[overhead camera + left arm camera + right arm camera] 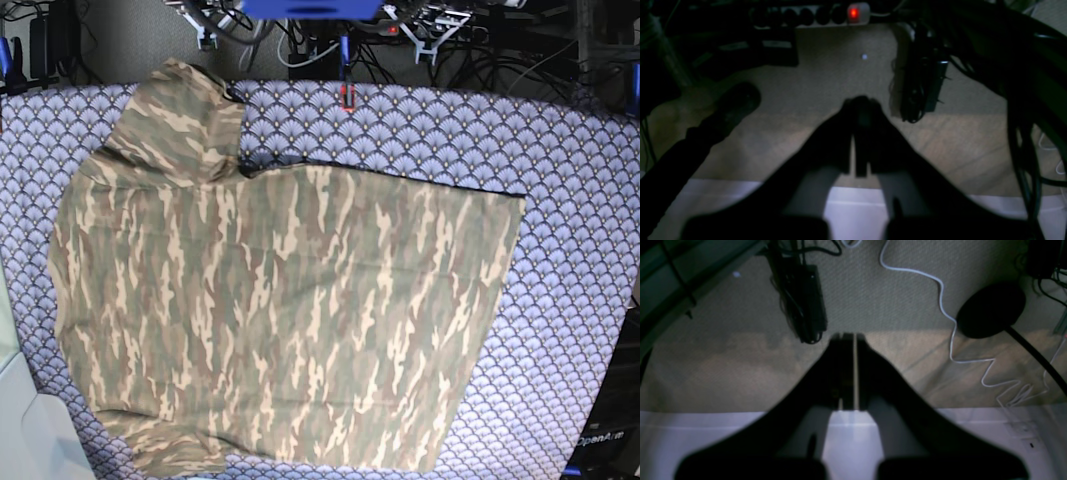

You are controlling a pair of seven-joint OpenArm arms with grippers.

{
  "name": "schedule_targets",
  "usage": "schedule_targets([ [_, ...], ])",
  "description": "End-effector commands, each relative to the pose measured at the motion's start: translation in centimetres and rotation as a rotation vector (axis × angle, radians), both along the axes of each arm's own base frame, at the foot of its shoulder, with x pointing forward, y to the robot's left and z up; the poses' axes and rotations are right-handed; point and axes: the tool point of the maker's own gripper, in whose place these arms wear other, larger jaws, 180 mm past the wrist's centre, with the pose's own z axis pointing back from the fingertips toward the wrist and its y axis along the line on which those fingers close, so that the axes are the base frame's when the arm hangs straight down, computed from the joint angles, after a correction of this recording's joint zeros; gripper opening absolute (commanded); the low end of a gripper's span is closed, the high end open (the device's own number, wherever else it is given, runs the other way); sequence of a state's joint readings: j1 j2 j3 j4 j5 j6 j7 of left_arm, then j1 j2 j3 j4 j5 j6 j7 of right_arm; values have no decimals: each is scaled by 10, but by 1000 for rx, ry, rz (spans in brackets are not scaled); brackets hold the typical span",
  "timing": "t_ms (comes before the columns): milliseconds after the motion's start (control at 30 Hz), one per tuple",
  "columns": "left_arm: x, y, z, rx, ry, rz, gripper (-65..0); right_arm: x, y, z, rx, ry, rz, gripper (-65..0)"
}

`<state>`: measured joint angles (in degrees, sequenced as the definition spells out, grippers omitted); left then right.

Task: Fold the T-shirt properly

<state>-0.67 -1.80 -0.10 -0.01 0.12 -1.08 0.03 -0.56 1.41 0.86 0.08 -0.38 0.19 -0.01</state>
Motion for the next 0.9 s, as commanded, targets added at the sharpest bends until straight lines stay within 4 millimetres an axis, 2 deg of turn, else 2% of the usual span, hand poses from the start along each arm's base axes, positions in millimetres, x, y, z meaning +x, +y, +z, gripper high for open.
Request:
schedule_targets([
  [0,2,-1,0,1,-4,-1,-646,-4,0,0,3,8,-5,-650],
  [267,1,-1,0,-2,-7,-1,-646,-5,2,0,7,4,-7,-650],
  [333,-3,7,0,10,-4,-3,-646,-11,2,0,5,-16,-6,-650],
  [433,-16,21,1,28,13,-4,-645,-26,0,2,-2,-62,-4,-650],
  [500,-19,17,1,2,-7,-5,-645,-39,-1,4,-5,-85,-2,-650],
  [700,-46,10,7,-139,-52,21,-645,-73,-6,16,-22,-178,8,-650],
  [867,-68,26,12,-114,-91,27,-645,-101,-17,31,-43,-255,19,-650],
])
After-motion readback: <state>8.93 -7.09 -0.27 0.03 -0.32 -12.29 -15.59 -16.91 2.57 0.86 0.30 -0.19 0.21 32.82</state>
